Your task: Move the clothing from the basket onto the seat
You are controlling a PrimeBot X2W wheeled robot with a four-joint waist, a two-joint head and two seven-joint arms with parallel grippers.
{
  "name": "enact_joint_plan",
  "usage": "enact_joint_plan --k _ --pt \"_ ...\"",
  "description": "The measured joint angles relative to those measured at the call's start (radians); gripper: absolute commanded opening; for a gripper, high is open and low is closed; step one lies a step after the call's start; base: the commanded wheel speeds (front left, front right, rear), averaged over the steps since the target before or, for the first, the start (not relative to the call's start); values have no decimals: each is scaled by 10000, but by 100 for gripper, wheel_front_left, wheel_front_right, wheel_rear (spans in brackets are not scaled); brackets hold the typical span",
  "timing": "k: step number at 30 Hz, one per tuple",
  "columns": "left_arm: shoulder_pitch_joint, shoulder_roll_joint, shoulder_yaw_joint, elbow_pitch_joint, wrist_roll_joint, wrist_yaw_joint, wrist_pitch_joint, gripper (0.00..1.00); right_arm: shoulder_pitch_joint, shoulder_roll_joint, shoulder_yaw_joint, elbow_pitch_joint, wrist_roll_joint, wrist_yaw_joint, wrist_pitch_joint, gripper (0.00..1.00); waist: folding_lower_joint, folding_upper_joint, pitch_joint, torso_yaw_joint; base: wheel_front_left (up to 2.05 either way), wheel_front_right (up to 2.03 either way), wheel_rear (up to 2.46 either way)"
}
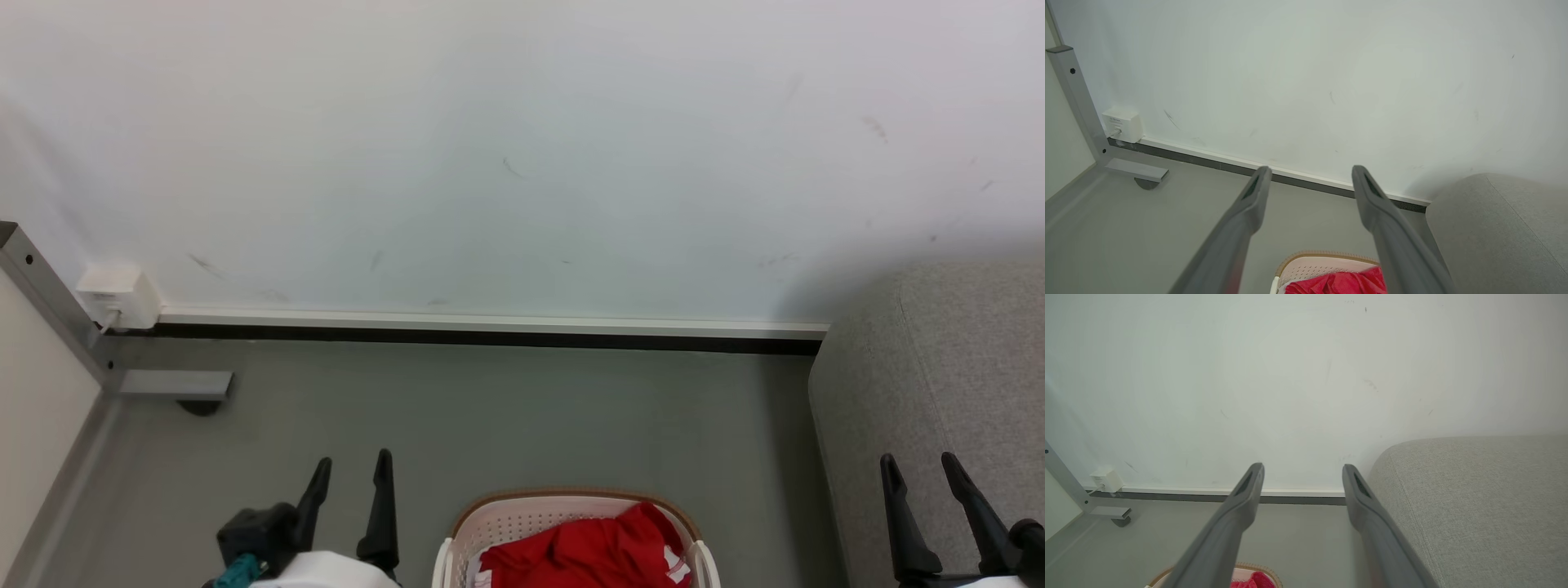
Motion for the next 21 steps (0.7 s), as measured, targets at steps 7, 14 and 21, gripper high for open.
enact_joint_plan --k 7,14,21 --pt "-4 44 -113 27 606 100 -167 100 55 29 -127 -6 -449 0 -171 100 0 0 -13 29 0 0 0" --pt "2 58 -132 73 1179 192 -318 100 192 125 -309 86 -771 0 -318 100 0 0 -16 36 0 0 0" --pt "24 56 -90 132 1624 240 -430 100 289 155 -437 146 -1005 0 -433 100 0 0 -6 34 0 0 0"
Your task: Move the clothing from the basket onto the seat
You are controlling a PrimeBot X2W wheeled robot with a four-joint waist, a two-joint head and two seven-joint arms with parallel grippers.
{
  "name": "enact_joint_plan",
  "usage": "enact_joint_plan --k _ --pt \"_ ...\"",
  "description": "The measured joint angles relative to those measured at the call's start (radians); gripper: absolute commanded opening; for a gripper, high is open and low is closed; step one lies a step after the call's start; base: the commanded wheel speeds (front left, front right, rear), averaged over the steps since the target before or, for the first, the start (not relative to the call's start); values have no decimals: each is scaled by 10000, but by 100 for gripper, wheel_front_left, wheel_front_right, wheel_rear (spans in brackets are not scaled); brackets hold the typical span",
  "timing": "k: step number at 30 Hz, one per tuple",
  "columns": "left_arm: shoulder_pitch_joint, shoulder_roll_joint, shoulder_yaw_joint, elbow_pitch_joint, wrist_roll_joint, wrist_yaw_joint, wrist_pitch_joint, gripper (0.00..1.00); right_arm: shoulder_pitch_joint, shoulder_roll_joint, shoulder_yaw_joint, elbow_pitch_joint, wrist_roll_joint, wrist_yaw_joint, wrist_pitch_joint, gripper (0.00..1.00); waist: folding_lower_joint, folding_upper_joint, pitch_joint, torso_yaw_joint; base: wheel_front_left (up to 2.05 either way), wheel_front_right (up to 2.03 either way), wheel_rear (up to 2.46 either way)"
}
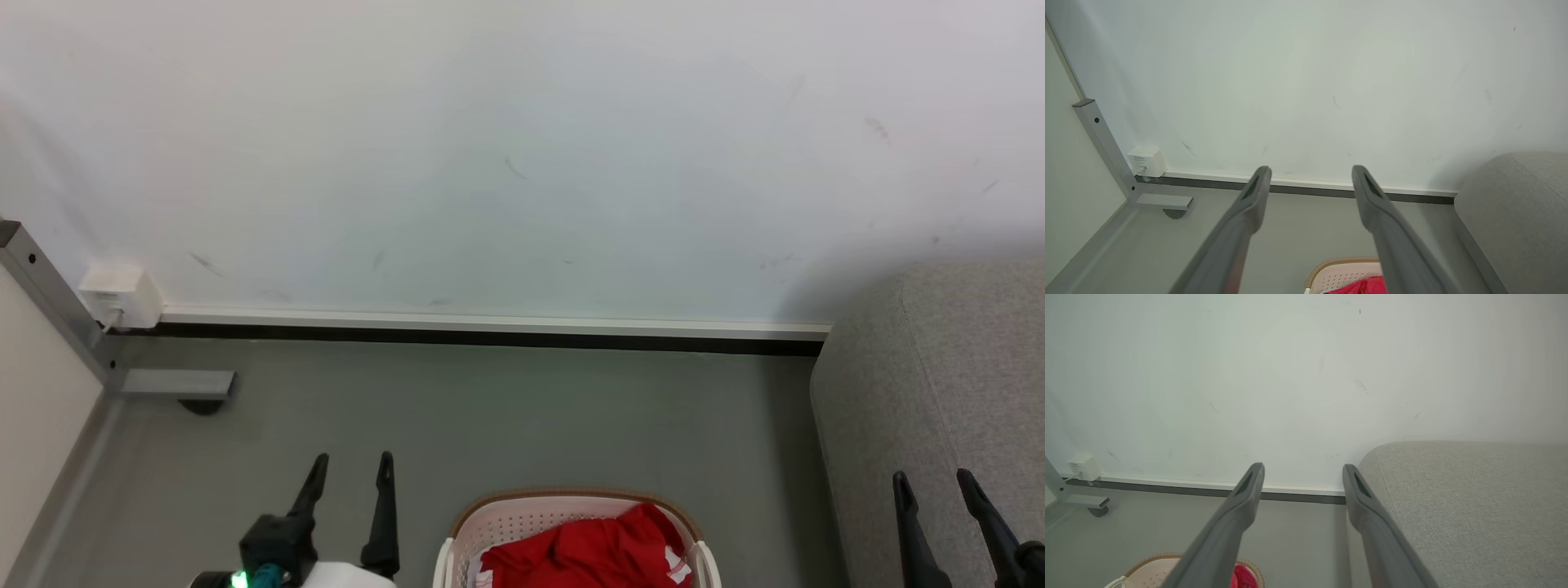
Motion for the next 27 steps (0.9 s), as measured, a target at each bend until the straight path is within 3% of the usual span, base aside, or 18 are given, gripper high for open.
enact_joint_plan --k 27 --pt "42 -107 245 234 1666 8 -426 100 85 -44 -73 104 -1160 0 -414 100 0 0 69 0 0 0 0"
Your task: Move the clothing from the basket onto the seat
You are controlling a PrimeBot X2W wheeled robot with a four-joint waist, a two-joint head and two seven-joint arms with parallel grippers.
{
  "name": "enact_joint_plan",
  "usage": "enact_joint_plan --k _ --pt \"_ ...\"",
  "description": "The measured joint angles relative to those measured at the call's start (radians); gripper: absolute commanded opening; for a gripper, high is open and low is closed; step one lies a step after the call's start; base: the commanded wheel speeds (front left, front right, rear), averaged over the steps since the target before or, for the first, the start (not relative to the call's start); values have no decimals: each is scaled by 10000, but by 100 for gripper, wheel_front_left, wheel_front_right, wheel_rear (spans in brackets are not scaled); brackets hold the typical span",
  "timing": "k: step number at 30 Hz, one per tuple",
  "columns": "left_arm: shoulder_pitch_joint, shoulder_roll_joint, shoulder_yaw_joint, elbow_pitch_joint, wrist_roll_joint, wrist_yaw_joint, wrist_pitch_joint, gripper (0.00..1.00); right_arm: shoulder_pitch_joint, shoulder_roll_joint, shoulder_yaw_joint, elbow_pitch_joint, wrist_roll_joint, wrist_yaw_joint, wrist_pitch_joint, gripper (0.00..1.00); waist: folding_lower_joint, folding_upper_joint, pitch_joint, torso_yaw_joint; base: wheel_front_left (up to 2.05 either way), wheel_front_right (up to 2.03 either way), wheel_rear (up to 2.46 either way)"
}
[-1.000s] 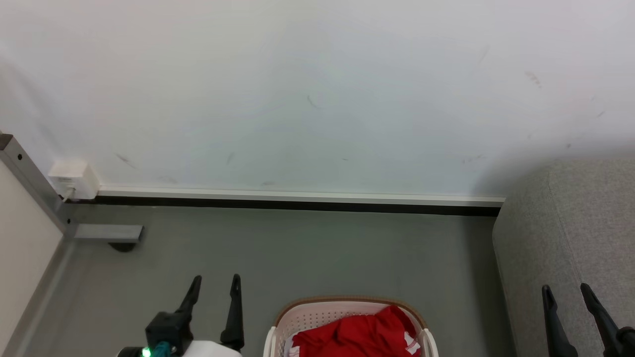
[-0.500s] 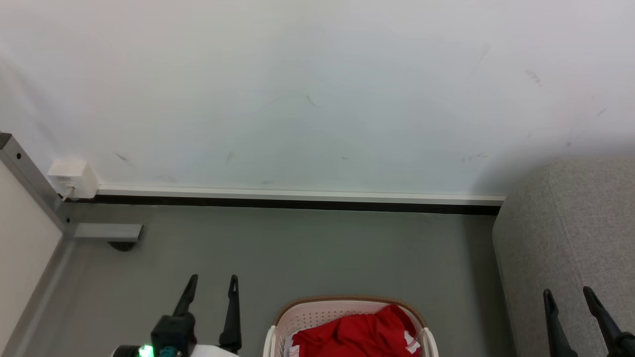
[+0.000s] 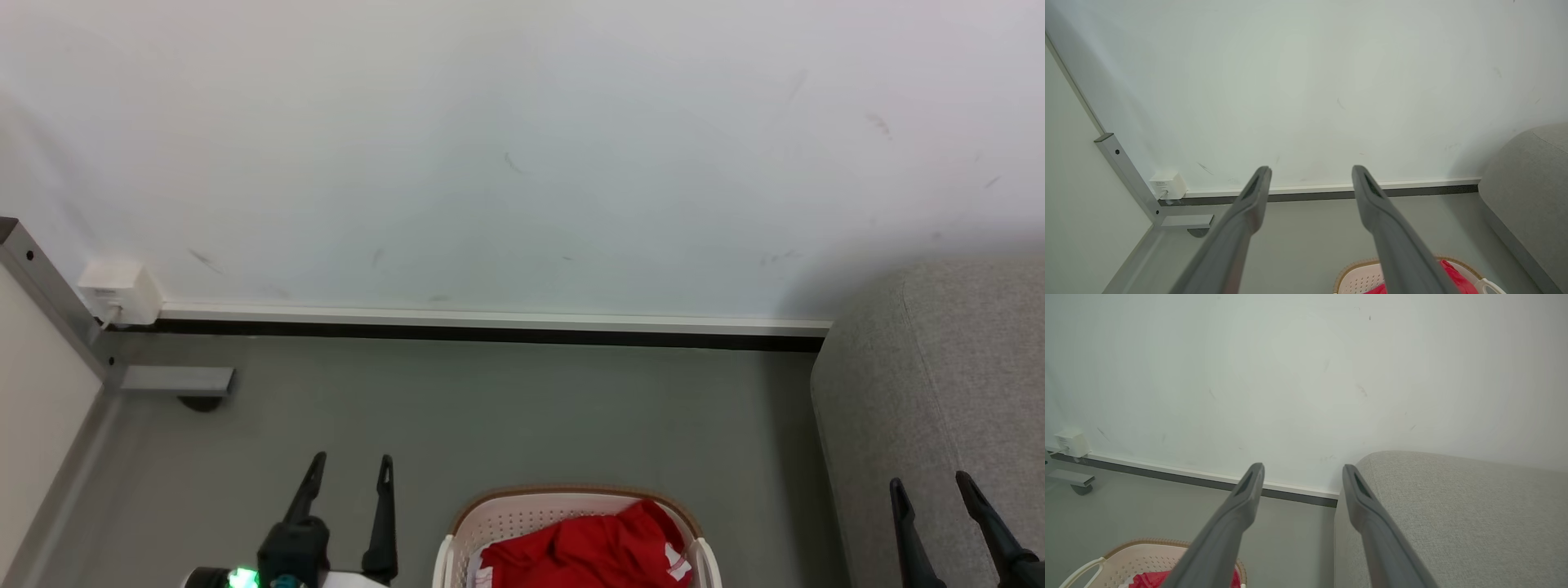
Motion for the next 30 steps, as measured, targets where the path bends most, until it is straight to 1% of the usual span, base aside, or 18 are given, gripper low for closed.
enact_joint_plan --k 10,16,24,30 --pt "1 -98 198 58 -17 -130 0 100 -1 15 -33 17 215 0 -2 100 0 0 45 -87 0 0 0" --pt "-21 -157 198 65 -40 -255 0 100 -89 10 42 -63 272 0 -2 100 0 0 196 -274 0 0 0" --pt "-895 -245 -435 268 -84 -462 0 100 -543 -79 -19 -376 414 0 -19 100 0 0 913 -689 0 0 0" --pt "-1865 -257 -1235 1256 -462 -545 -2 100 -968 -307 -151 -729 512 0 -21 100 2 0 1594 -1080 0 0 0"
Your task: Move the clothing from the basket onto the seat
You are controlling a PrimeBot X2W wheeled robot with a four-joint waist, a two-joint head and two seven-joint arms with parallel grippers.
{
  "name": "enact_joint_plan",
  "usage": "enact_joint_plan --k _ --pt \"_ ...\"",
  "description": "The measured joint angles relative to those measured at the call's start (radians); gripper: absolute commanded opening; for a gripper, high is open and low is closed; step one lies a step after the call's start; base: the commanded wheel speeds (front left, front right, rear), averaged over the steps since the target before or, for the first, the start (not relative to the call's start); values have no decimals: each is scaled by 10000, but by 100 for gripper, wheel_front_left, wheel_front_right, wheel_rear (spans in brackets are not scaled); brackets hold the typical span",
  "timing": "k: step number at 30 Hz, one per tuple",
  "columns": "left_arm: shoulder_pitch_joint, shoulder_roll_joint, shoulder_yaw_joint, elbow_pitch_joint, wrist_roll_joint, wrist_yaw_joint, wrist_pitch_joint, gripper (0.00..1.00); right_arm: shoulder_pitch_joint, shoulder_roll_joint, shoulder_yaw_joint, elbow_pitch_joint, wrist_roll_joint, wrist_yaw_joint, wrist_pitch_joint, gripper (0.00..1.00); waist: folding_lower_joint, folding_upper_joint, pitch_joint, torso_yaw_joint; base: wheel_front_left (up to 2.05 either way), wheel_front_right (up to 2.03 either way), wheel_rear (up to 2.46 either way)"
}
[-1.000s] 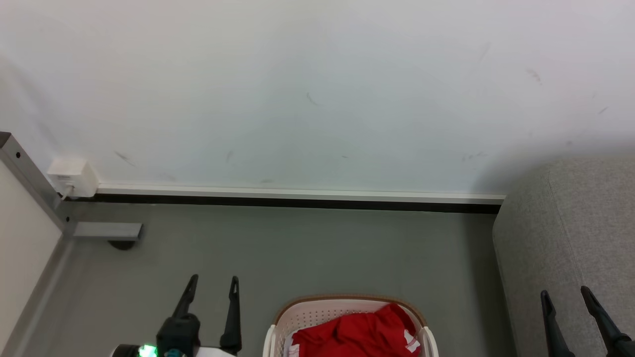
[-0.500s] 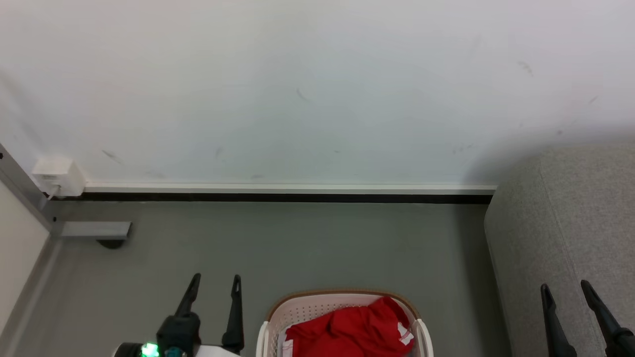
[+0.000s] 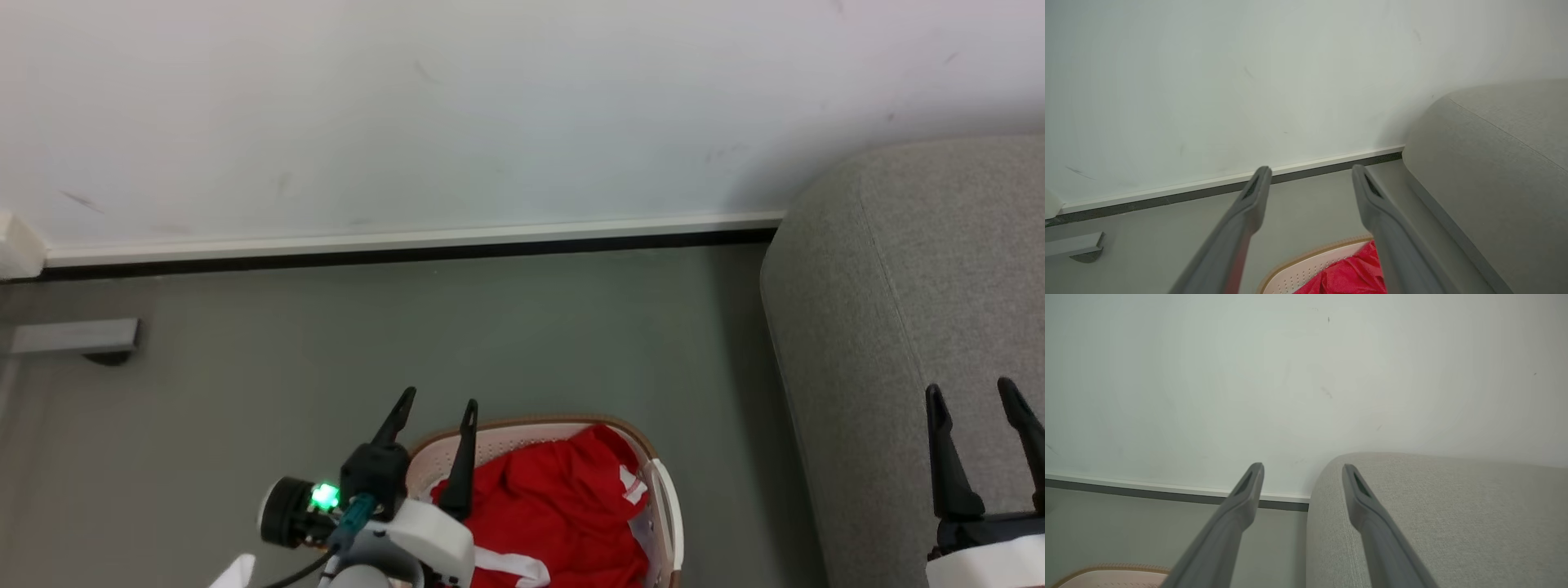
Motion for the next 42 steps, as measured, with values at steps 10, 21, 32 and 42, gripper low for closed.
enact_joint_plan --k 10,21,32,42 --pt "-2386 -13 -2080 3164 -1758 134 209 100 -957 -370 -107 -775 201 0 0 100 1 0 1545 -558 0 0 0" --pt "-4638 -21 -4358 5150 -3898 637 1198 100 -1657 -650 -144 -1492 355 0 -2 100 0 0 3484 -1019 0 0 0" --pt "-6101 -21 -5365 6190 -6105 1296 1981 100 -2169 -798 -184 -2416 430 0 -2 100 0 0 5292 -1342 0 0 0" --pt "-7147 -17 -5804 7028 -7162 1720 1914 100 -2313 -848 -173 -2721 424 0 0 100 -1 0 6290 -1486 0 0 0"
